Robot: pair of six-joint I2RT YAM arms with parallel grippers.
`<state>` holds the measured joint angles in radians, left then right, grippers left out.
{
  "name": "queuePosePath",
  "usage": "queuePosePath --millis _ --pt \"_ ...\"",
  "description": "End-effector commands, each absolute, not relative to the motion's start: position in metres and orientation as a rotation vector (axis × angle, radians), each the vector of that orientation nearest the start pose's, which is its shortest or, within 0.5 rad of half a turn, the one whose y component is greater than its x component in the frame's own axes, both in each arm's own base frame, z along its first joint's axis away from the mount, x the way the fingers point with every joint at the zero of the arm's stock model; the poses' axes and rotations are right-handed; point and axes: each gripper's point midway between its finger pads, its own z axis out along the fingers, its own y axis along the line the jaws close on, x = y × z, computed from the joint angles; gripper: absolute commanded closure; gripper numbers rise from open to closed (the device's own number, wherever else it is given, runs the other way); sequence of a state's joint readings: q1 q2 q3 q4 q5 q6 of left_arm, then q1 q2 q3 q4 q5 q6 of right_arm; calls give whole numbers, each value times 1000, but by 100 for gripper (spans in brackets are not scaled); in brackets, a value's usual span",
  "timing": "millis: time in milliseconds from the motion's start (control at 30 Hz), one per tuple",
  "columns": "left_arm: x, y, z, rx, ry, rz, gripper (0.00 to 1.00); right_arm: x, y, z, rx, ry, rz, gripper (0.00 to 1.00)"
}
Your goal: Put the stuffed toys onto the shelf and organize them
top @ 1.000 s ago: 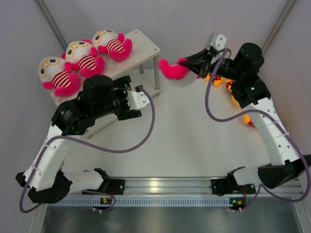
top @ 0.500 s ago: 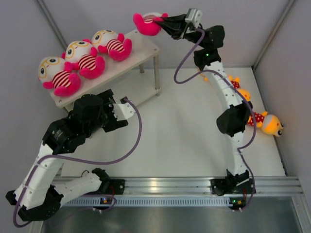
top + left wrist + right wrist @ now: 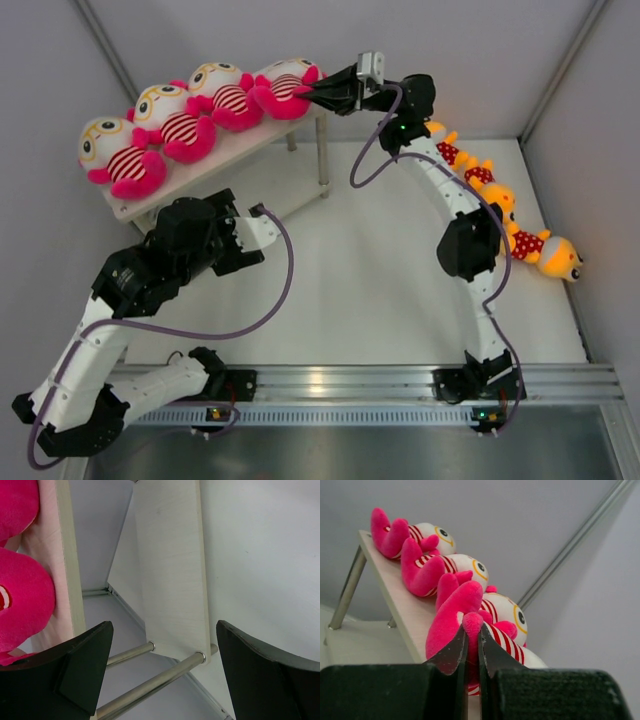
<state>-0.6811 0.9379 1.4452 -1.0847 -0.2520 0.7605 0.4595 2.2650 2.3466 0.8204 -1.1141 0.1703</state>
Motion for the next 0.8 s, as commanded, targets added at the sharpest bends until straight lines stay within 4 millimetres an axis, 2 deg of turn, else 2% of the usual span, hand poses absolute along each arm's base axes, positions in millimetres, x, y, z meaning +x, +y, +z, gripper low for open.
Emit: queuePosePath --millis 0,67,167,300,400,533,633,767 --pt "225 -87 347 1271 1699 321 10 387 375 494 -1317 349 904 100" --pt "225 -86 349 1267 1696 330 10 394 372 476 -1351 394 928 100" --pt "225 -86 346 1273 1703 333 10 405 365 459 -1355 436 953 98" --pt "226 -88 344 1282 1704 330 10 413 367 453 -1359 459 973 94" --pt "227 -88 344 1280 1707 333 10 418 366 453 -1347 467 969 82" --pt "227 -89 343 1287 1708 329 10 420 361 455 -1326 483 964 55" --pt "227 -90 341 1293 1710 325 10 420 361 460 -1314 484 961 40" --pt "227 -90 341 1293 1711 327 10 414 359 470 -1290 476 963 33"
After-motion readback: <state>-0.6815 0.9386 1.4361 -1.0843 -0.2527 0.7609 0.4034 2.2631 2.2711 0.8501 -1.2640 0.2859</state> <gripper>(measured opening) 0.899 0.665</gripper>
